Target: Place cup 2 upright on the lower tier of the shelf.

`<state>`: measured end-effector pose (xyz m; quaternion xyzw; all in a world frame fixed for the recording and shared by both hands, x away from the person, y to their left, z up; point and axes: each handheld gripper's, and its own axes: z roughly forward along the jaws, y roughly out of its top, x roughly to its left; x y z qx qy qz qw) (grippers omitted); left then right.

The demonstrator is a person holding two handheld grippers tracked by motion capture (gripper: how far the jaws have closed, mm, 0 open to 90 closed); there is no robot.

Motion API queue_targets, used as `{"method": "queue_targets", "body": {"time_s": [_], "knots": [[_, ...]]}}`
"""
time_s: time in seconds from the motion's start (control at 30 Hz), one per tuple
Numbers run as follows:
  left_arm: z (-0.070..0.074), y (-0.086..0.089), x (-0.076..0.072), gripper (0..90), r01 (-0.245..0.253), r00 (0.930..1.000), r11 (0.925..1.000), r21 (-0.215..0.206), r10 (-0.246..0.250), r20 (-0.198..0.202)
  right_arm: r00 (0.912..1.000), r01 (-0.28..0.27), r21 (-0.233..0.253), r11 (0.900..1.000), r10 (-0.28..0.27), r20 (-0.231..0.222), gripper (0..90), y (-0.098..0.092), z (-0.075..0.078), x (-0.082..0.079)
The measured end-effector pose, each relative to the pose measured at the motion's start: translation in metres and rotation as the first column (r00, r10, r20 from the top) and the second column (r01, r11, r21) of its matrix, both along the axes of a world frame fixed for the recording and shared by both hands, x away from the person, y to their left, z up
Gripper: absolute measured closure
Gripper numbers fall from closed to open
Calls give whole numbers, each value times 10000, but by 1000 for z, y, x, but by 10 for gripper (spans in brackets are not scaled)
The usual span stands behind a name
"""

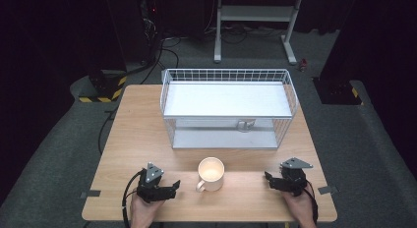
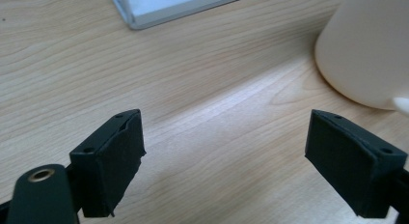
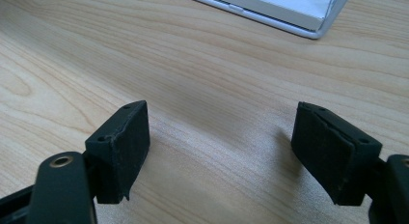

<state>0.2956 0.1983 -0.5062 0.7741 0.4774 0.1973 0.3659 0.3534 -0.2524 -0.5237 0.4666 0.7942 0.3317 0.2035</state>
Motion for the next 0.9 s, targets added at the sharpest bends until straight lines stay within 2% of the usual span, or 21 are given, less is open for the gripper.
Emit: {"method": "queue_targets", "body": {"time_s": [0.37,0.9], "knots": [[2,-13,-15,105,819,9966,9965,-180,-817,96,10000,-8,-6,10000,8,9,217,0,0,0],[0,-51,-25,83,1979,9802,9802,-58,-1978,88,10000,1,-1,10000,-1,0,217,0,0,0]]}}
